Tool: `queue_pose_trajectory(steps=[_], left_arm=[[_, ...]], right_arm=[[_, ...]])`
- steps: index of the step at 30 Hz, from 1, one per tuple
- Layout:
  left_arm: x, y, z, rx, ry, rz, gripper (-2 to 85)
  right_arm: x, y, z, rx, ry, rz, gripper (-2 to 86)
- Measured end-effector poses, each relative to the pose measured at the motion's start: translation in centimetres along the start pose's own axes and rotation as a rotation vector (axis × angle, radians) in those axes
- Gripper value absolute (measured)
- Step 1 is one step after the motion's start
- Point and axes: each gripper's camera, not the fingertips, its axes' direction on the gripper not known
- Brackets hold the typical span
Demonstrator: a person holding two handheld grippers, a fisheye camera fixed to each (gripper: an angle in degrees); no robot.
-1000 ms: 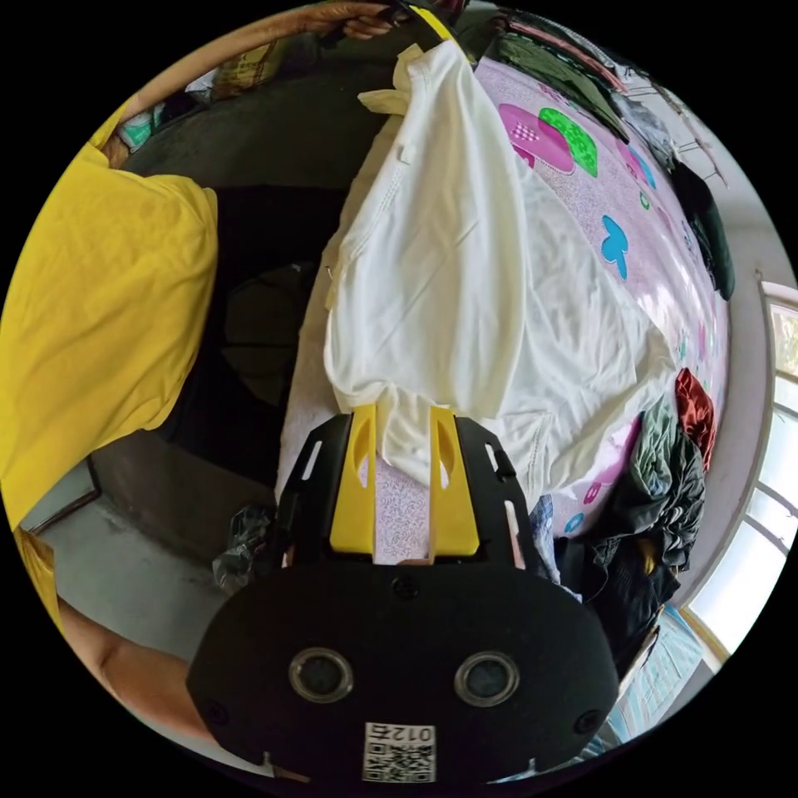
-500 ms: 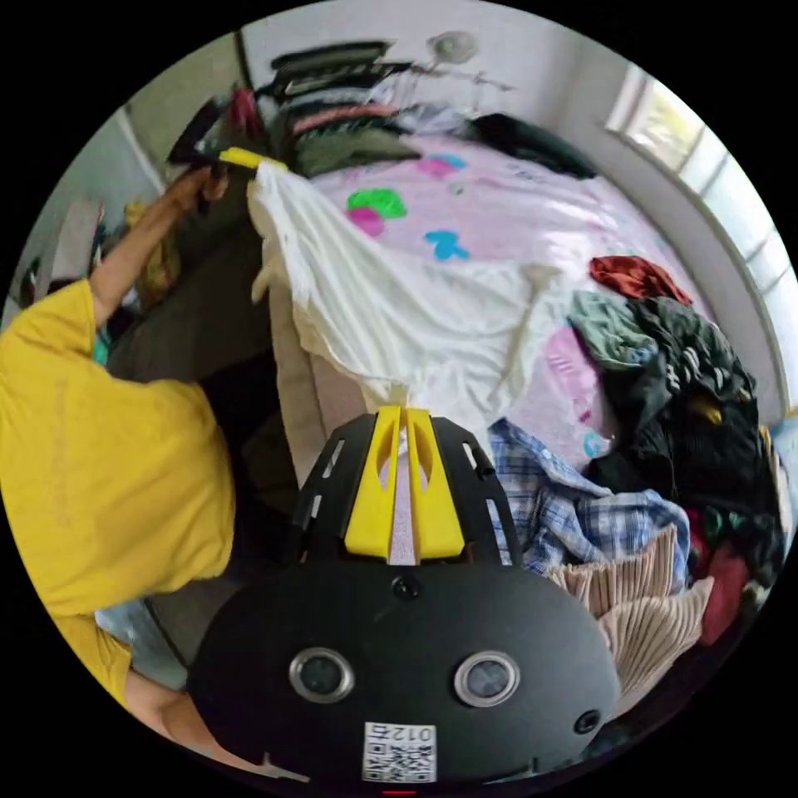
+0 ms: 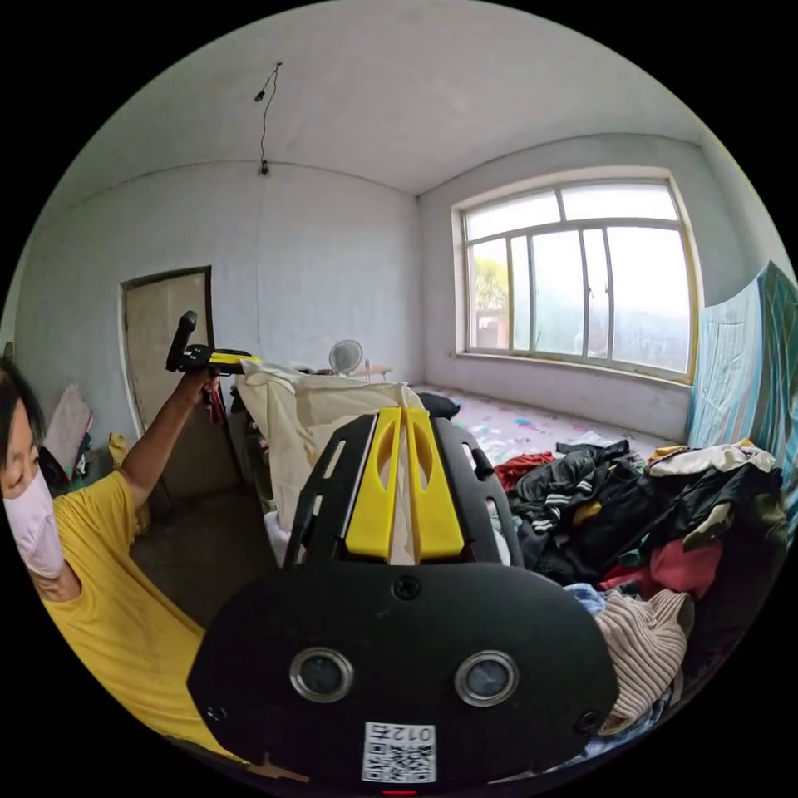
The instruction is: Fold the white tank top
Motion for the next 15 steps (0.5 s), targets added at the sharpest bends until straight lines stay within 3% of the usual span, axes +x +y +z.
queue_pose_trajectory(steps=[8,15], left_arm=[[5.5,-2.4,-6.0,-0.006,-0.071,0.089,-0.4],[10.5,-1.3,-0.6,-0.186,0.143,0.266,-0.4]], right_arm=[[-3.1,-4.5,-6.4,0.125,0.049,-0.032,0.4],[-1.8,-6.9,-5.7,0.097,0.083,-0.026,0.4]])
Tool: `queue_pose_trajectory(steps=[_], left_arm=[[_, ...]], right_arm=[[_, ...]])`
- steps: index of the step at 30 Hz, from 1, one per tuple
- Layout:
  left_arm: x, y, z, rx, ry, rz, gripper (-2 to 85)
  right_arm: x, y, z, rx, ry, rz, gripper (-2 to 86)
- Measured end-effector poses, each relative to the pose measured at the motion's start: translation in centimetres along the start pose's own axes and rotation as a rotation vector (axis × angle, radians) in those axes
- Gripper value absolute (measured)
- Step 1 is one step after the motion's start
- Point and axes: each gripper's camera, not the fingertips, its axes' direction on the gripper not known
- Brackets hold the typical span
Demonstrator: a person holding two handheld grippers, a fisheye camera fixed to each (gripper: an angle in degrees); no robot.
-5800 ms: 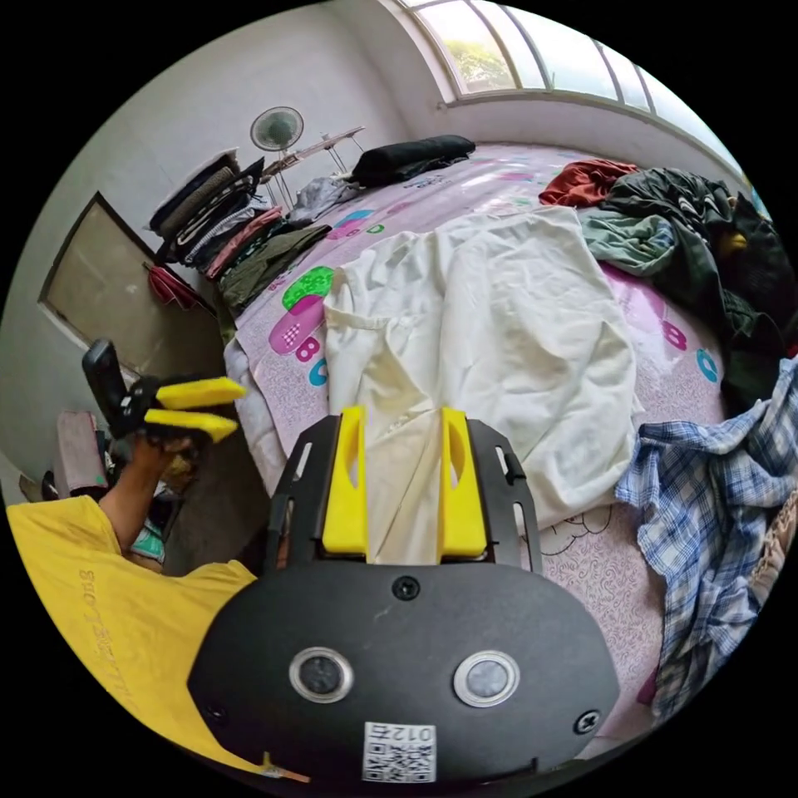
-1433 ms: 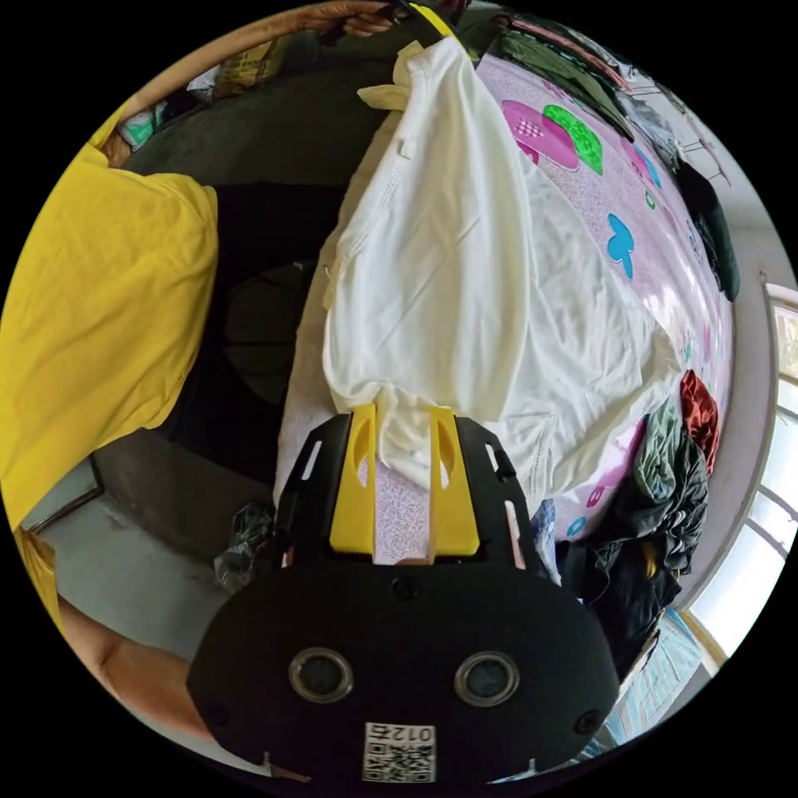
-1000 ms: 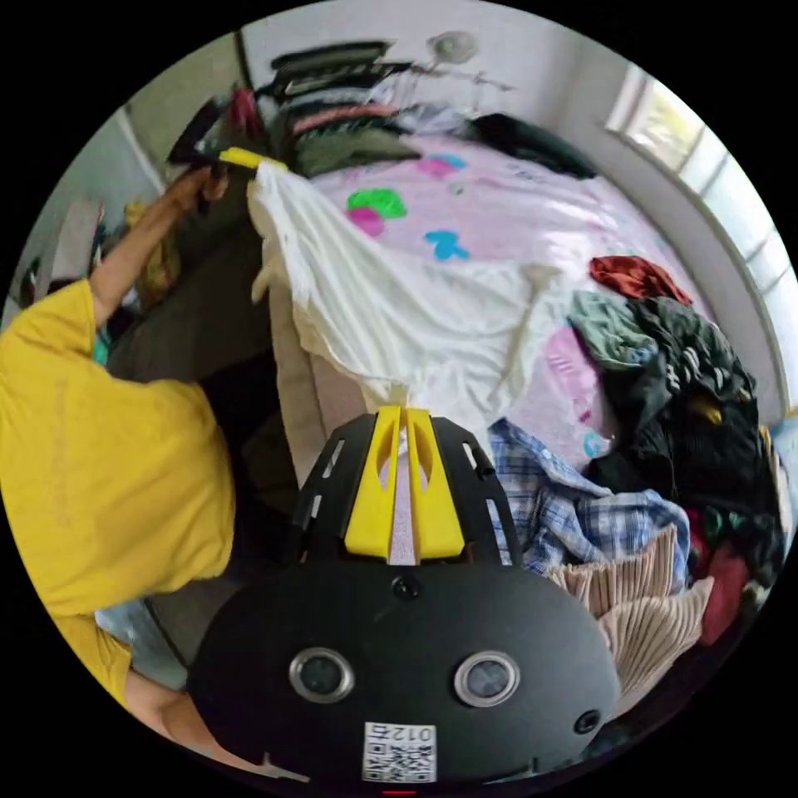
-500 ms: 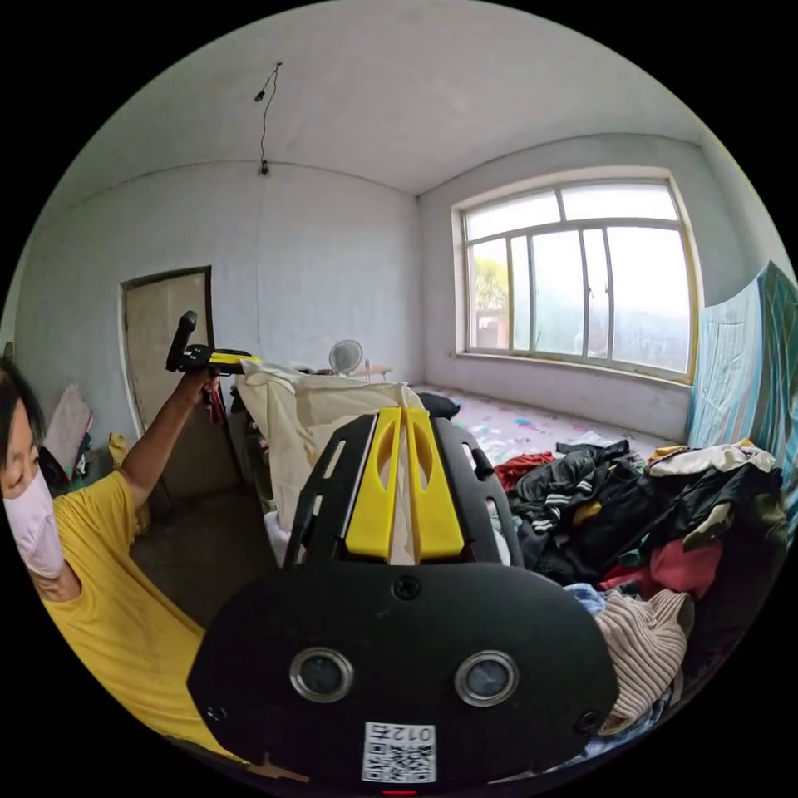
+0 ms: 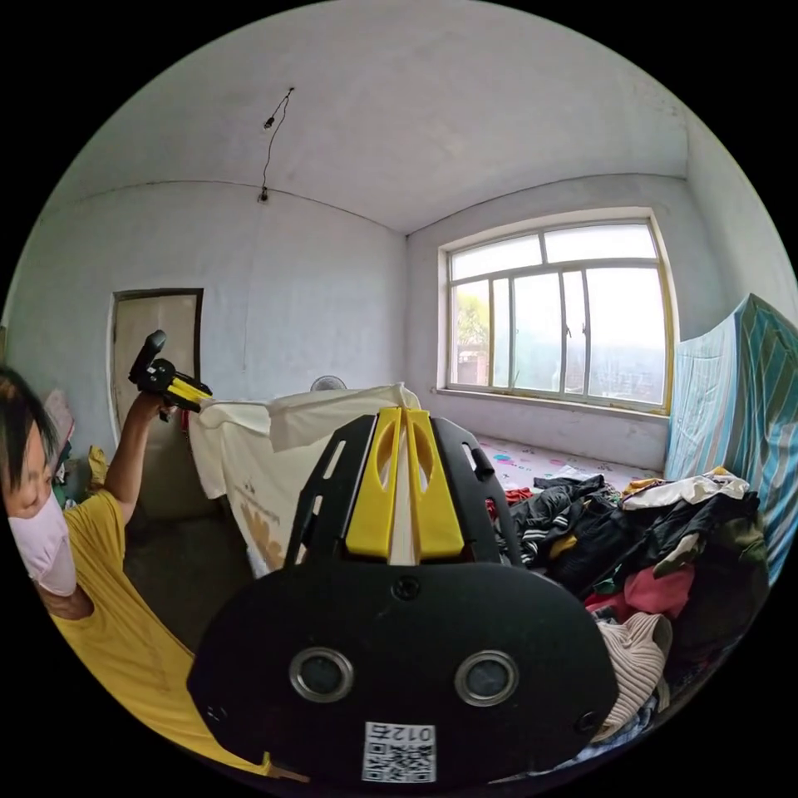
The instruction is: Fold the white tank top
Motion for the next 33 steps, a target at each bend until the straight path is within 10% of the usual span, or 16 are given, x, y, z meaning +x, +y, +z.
queue_pose_trajectory(steps=[15,22,28,33], left_arm=[[-8.7,-6.6,50.2,-0.302,0.483,-0.043,-0.4],[-9.3,0.4,79.8,-0.463,0.711,-0.51,0.0],[-9.7,14.9,82.5,-0.128,0.907,-1.005,0.5],[-7.6,23.6,71.1,0.095,0.927,-0.972,0.8]], right_arm=[[15.3,4.9,27.2,-0.43,0.187,0.12,0.7],[24.3,13.7,43.7,-0.73,0.242,0.254,1.2],[26.5,17.6,47.0,-0.901,0.407,0.2,1.8],[27.4,15.6,39.4,-0.799,0.405,0.175,2.1]])
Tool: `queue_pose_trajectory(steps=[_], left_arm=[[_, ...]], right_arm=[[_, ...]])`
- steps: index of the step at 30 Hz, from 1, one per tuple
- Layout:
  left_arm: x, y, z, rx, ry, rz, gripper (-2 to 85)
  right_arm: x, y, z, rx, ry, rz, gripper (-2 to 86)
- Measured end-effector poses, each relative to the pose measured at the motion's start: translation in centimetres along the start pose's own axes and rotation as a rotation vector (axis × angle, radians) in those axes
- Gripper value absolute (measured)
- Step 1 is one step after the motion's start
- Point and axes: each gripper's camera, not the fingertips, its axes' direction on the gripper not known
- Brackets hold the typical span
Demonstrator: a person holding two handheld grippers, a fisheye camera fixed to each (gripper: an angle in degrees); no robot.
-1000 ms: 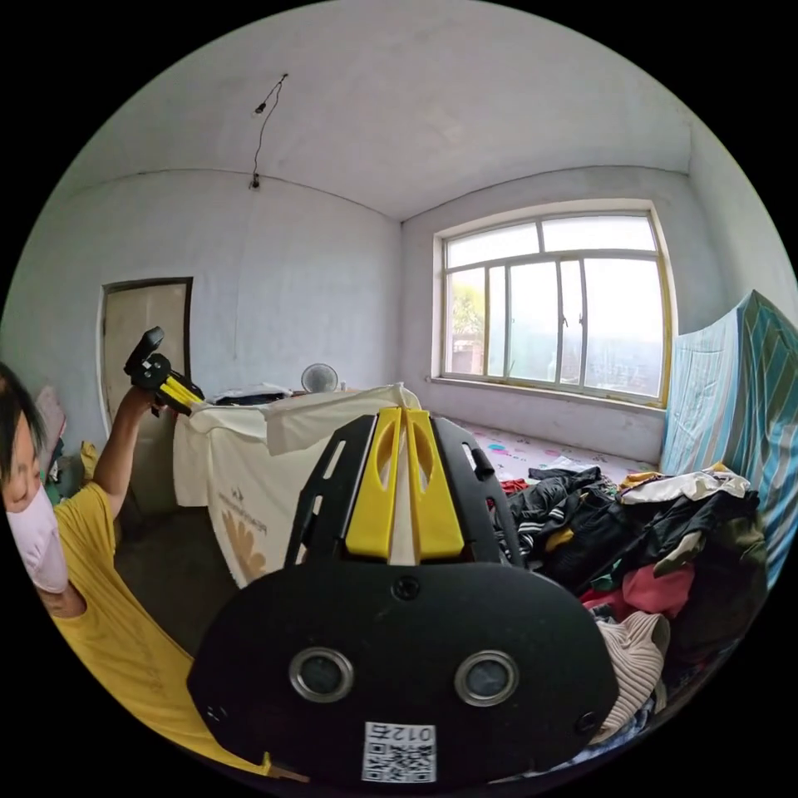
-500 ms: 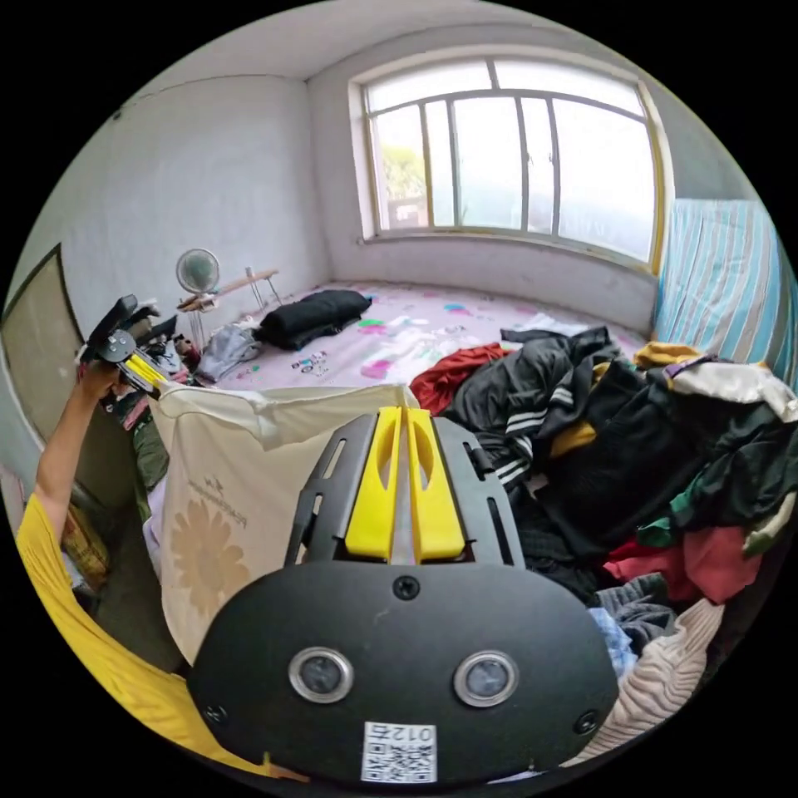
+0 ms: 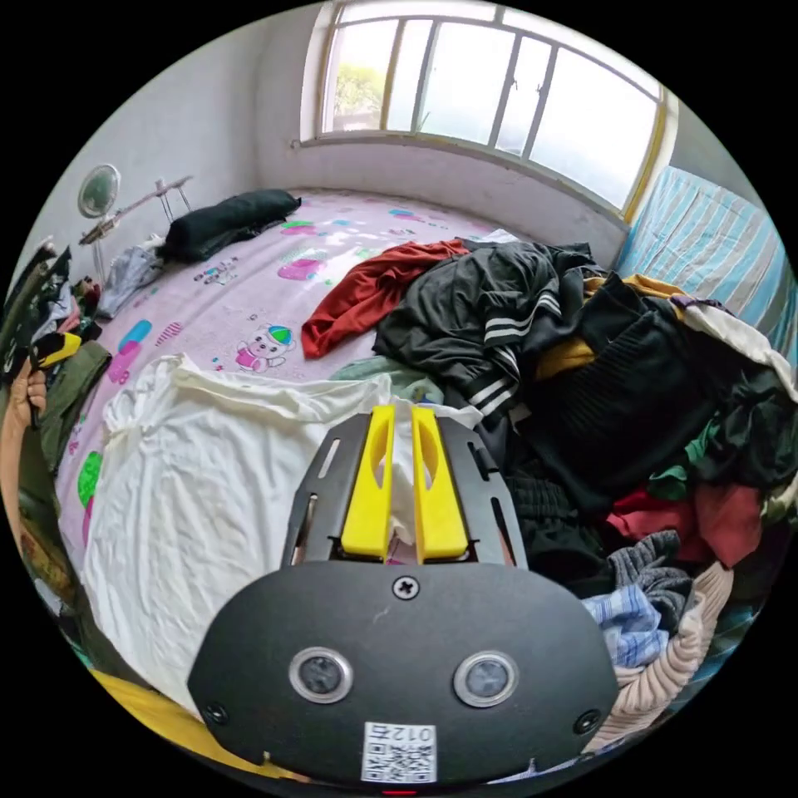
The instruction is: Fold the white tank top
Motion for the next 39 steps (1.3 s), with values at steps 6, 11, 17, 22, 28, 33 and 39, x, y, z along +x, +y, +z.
queue_pose_trajectory(steps=[6,11,17,22,28,33,39], left_arm=[[10.5,22.5,-8.5,0.011,-0.117,0.217,1.3],[13.0,42.0,-8.9,0.031,-0.171,0.18,2.4],[9.9,58.2,-3.8,-0.08,-0.064,-0.047,6.3],[8.4,65.5,-2.4,0.0,0.065,-0.204,8.7],[8.8,68.6,-1.1,-0.013,0.142,-0.275,7.5],[11.9,71.0,-2.0,-0.016,0.129,-0.231,2.4],[16.6,72.9,-6.1,0.043,0.147,-0.172,0.8]], right_arm=[[4.9,11.7,-14.1,0.375,-0.276,-0.001,1.5],[7.8,23.7,-19.2,0.435,-0.405,0.053,1.1],[12.3,31.9,-18.6,0.357,-0.501,0.182,1.0],[16.5,34.7,-18.4,0.34,-0.548,0.259,1.2],[20.5,34.9,-19.4,0.325,-0.534,0.267,2.1],[23.4,33.0,-17.3,0.072,-0.526,0.262,4.0],[28.5,32.0,-14.4,-0.076,-0.57,0.408,8.3]])
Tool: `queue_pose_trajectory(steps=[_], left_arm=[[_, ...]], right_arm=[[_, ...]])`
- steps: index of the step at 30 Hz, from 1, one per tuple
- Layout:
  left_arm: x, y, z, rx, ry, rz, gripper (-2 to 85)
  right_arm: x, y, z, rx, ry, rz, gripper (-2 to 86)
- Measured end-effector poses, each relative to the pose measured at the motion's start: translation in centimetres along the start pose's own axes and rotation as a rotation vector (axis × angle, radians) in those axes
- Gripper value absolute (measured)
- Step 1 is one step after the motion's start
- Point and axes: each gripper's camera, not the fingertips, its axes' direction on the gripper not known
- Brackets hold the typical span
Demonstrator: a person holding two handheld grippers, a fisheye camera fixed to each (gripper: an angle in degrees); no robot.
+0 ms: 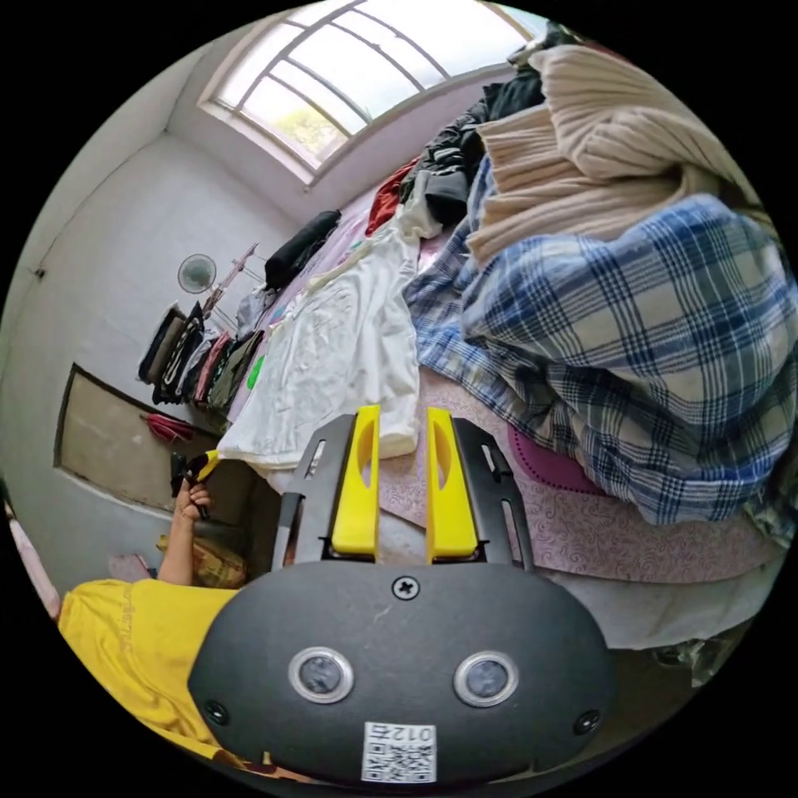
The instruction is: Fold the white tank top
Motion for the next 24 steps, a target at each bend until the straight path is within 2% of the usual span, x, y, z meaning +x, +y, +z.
queue_pose_trajectory(steps=[4,7,10,13,19,21,24], left_arm=[[3.5,1.3,0.0,-0.04,-0.023,0.045,0.5],[5.4,2.0,0.5,-0.061,-0.023,0.053,0.5],[7.6,2.5,0.2,-0.088,-0.028,0.063,0.5],[9.6,3.3,-0.5,-0.13,-0.08,0.08,0.4],[8.8,5.8,2.6,-0.239,-0.05,-0.005,0.3],[9.4,6.2,2.9,-0.235,-0.028,-0.014,0.4],[12.4,5.8,0.2,-0.135,0.009,0.032,0.5]], right_arm=[[2.0,-1.4,0.8,-0.077,-0.052,0.06,7.8],[1.8,-2.3,1.4,-0.118,-0.059,0.013,4.4],[1.1,-3.2,0.0,-0.1,-0.012,-0.033,2.8],[1.3,-4.3,-3.1,-0.087,-0.086,-0.05,2.1],[3.5,-4.7,-2.0,-0.169,-0.021,-0.02,1.8],[4.4,-4.6,-1.4,-0.156,-0.034,0.019,1.9],[4.6,-5.1,-2.3,-0.075,-0.134,0.024,2.0]])
